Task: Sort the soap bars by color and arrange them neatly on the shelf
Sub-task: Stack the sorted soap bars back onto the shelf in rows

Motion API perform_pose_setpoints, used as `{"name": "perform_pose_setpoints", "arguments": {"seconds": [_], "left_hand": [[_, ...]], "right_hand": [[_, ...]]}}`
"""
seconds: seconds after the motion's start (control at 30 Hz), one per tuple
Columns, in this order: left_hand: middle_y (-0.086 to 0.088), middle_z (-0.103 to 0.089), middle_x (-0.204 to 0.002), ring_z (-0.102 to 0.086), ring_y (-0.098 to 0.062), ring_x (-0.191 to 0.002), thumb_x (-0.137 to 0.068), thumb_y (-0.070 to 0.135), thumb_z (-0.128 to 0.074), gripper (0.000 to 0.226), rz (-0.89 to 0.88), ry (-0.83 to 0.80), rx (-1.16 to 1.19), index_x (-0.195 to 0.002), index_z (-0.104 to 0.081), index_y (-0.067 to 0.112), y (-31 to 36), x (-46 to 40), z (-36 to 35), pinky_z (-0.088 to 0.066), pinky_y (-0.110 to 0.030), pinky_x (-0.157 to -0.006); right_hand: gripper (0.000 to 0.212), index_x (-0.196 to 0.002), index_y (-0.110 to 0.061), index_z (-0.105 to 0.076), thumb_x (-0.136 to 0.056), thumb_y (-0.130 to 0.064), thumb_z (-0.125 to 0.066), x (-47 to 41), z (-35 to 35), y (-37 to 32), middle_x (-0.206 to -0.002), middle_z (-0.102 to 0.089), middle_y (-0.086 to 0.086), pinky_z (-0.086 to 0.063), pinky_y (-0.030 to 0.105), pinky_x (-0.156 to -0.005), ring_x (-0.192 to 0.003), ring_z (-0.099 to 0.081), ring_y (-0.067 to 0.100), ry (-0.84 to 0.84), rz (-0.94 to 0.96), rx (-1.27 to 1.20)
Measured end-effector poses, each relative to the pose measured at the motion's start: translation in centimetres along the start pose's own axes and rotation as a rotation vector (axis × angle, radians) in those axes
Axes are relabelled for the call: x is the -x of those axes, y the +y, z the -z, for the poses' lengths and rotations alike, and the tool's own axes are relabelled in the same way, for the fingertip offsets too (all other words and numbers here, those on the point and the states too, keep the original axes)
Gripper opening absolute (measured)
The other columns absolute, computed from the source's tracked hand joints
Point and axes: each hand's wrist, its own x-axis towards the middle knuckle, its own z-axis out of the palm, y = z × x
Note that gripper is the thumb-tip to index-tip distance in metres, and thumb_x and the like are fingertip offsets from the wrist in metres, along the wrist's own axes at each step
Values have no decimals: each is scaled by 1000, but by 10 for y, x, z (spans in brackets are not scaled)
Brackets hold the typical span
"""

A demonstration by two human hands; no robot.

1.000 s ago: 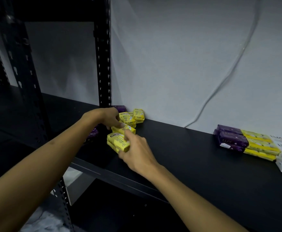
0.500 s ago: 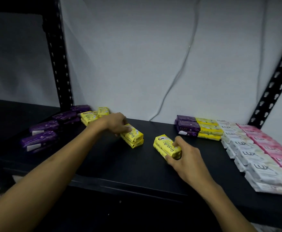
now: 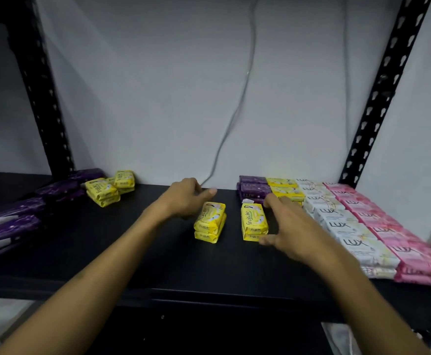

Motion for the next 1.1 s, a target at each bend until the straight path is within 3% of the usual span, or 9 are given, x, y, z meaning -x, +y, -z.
{"name": "perform_pose_setpoints", "arguments": {"seconds": [0.1,0.17,0.3,0.43,0.57,0.8,0.97,1.1], "left_hand": [[-3,-60,-115,-61,-22,-104,-74,76,-66,84,43,-19,-205,-127,-48,14,22,21,-18,-51,-34,-76],[-9,-55,-131,-56,-31,-118,-70,66,-78,93,62,-34,-296,-137,-41,14,31,26,-29,-51,-39,-88],[-11,-54,-130,-57,-31,-115,-70,43,-87,83,58,-44,-314,-133,-41,16,27,22,-33,-51,-38,-85],[-8,-53,-126,-58,-27,-105,-68,42,-88,81,11,-84,-284,-131,-42,20,18,19,-27,-51,-34,-76],[-4,-52,-130,-57,-21,-102,-68,42,-88,79,-85,-131,-282,-133,-44,27,14,14,-25,-51,-32,-77],[1,-59,-132,-57,-18,-110,-68,40,-88,75,-246,-140,-235,-135,-55,33,19,14,-33,-50,-30,-90],[7,-59,-138,-56,-13,-123,-72,39,-87,81,-362,-191,-209,-144,-50,36,26,15,-44,-41,-20,-93],[-1,-59,-136,-57,-18,-120,-71,39,-88,96,-382,-211,-139,-150,-33,35,32,17,-53,-42,-22,-94]], "right_hand": [[79,-127,-33,-39,-66,-33,-90,-23,25,13,-132,-47,-7,-44,40,-99,-121,-45,18,-223,138,-37],[73,-119,-35,-42,-66,-30,-91,-37,26,16,-123,-53,-7,-48,36,-90,-108,-53,15,-318,177,-176],[63,-108,-37,-45,-66,-27,-91,-51,9,21,-103,-64,0,-52,50,-83,-90,-63,22,-390,220,-309],[61,-104,-36,-46,-63,-37,-91,-53,-3,24,-99,-64,0,-52,49,-77,-88,-62,26,-305,228,-332],[56,-103,-37,-44,-65,-45,-85,-49,-10,29,-103,-57,-3,-48,38,-78,-92,-53,20,-172,168,-152],[59,-132,-29,-42,-83,-54,-64,-43,-13,52,-126,-47,10,-48,37,-75,-105,-57,35,4,-151,152],[72,-139,-24,-40,-85,-67,-58,-44,-14,51,-147,-34,12,-48,43,-86,-119,-53,38,-28,-133,278],[65,-133,-17,-52,-85,-58,-66,-47,-1,58,-143,-37,9,-44,43,-94,-128,-40,33,-50,-5,488]]}}
